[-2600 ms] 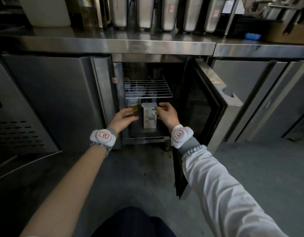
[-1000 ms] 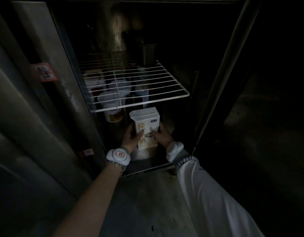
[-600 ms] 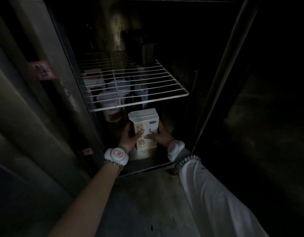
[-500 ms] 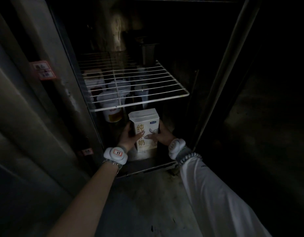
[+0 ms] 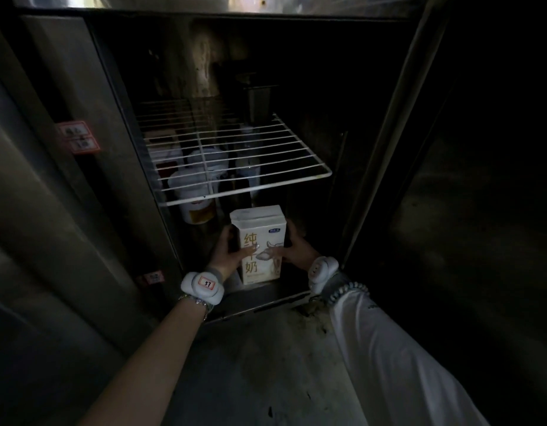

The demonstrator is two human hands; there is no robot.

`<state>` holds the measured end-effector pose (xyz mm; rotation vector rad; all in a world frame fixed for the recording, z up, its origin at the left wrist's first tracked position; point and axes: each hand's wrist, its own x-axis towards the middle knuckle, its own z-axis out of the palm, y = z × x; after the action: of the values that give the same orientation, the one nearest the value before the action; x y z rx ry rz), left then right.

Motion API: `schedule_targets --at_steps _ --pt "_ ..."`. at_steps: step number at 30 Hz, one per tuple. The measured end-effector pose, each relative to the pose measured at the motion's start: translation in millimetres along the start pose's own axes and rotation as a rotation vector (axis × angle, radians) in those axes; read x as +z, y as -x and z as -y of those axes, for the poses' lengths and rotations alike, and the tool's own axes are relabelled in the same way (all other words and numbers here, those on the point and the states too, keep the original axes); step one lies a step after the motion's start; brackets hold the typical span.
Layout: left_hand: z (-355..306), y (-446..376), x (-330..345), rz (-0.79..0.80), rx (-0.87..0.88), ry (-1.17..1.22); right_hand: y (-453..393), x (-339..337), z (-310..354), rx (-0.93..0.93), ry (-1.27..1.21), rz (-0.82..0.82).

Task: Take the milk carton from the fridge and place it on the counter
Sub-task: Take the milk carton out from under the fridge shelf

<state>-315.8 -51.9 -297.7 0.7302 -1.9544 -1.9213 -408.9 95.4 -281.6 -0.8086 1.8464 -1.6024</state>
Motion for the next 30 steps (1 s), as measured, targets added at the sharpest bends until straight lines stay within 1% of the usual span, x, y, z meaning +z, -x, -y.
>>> schedule_targets --at_steps 5,9,13,16,23,26,30 --pt "-13.2 15.9 2.2 0.013 0.009 0.004 17.7 -5.8 15.6 -0.005 0.081 -0.051" --pt "-30.2 42.8 2.0 0.027 0.013 -0.004 38.4 -10.1 36.2 0.006 0.113 -0.037" --pt "-52.2 79.9 -0.9 0.026 0.029 -0.033 70.3 -9.7 59.5 -0.053 0.142 -0.010" --pt "-73.2 121.4 -2.7 0.012 0.065 -0.032 104.5 -7.3 82.5 -0.079 0.119 0.019" --pt "-103.1 192.5 -6.3 -0.013 0.162 -0.051 167.1 8.3 117.4 -0.112 0.076 -0.018" --pt "-122.9 236.7 -1.5 -0.029 0.189 -0.090 206.4 10.5 137.5 -0.136 0.065 -0.008" --pt "-140.6 268.8 5.1 -0.038 0.212 -0.090 232.8 9.0 156.3 -0.179 0.054 0.015"
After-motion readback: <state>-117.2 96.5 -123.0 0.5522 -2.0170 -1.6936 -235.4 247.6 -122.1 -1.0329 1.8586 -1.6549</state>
